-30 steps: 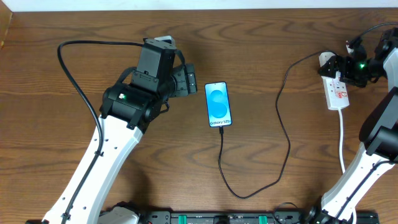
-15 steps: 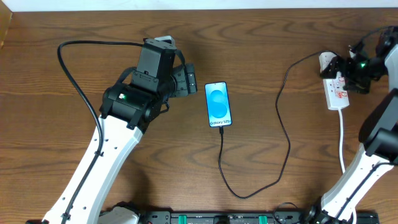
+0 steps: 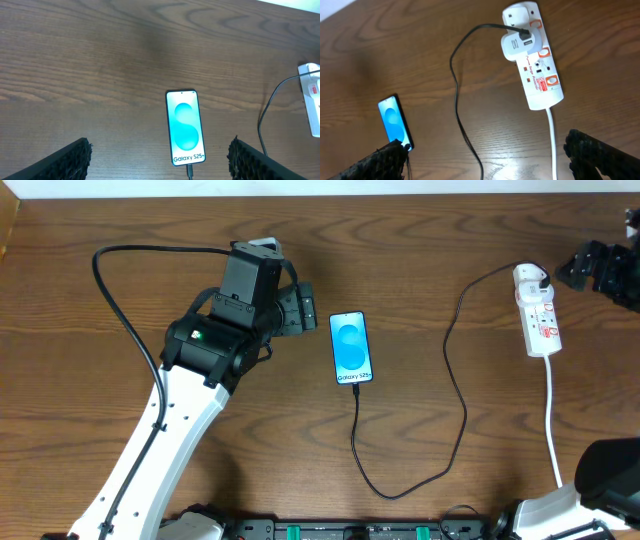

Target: Plug charger to phone and switch on socket

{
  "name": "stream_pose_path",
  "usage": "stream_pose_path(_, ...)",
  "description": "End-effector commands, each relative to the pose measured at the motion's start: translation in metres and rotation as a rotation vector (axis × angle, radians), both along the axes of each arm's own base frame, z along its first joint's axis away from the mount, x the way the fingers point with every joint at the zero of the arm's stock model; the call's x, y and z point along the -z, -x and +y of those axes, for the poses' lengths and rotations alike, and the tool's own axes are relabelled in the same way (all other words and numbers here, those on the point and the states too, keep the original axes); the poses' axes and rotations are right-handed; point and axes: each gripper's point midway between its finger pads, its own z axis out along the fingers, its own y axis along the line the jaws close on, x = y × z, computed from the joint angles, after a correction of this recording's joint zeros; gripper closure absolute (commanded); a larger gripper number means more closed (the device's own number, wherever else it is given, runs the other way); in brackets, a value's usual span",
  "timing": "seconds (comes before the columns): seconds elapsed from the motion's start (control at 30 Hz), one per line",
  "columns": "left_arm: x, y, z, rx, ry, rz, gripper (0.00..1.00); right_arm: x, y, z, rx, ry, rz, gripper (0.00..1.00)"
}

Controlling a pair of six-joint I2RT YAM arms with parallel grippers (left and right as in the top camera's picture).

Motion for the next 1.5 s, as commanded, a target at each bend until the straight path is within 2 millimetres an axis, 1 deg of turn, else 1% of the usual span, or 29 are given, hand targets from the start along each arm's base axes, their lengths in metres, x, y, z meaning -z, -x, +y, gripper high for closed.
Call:
stream_pose_path(0.0,-0.001,-0.001,0.004,-0.003,-0.016,-0.009,0.13,-0.008,0.0,0.002,0.005,-0.01,-0.021,0.01)
stream_pose_path(0.63,-0.001,-0.001,0.004,-0.003,-0.016,-0.009,0.13,-0.007,0.001,0.001,0.007,-0.005,-0.017,0.01)
stream_pose_path(0.7,-0.002,0.002,0.005,-0.003,-0.017,-0.005,0.13,-0.007,0.001,0.001,0.008,-0.006,-0.017,0.01)
stream_pose_path(0.87,0.005,0.017,0.011,-0.002,-0.04,0.047,0.13,-0.007,0.001,0.001,0.008,-0.006,-0.017,0.01)
stream_pose_path(0.93,0.008,0.024,0.015,-0.002,-0.048,0.064,0.13,-0.007,0.001,0.001,0.008,-0.005,-0.017,0.01)
stream_pose_path(0.97,0.011,0.033,0.018,-0.002,-0.054,0.08,0.13,-0.007,0.001,0.001,0.007,-0.005,-0.017,0.01)
stream_pose_path(1.03,0.013,0.04,0.021,-0.002,-0.055,0.083,0.13,-0.007,0.001,0.001,0.007,-0.005,-0.017,0.01)
stream_pose_path(1.2,0.016,0.06,0.031,-0.008,-0.055,0.067,0.13,-0.007,0.001,0.001,0.008,-0.006,-0.017,0.01)
stream_pose_path(1.27,0.02,0.073,0.041,-0.022,-0.069,0.054,0.13,-0.007,0.001,0.002,0.007,-0.006,-0.017,0.01)
stream_pose_path(1.37,0.026,0.088,0.049,-0.029,-0.071,0.04,0.13,-0.007,0.001,0.001,0.007,-0.005,-0.017,0.01)
stream_pose_path(1.47,0.029,0.101,0.061,-0.051,-0.073,-0.014,0.13,-0.007,0.001,0.001,0.007,-0.005,-0.017,0.01)
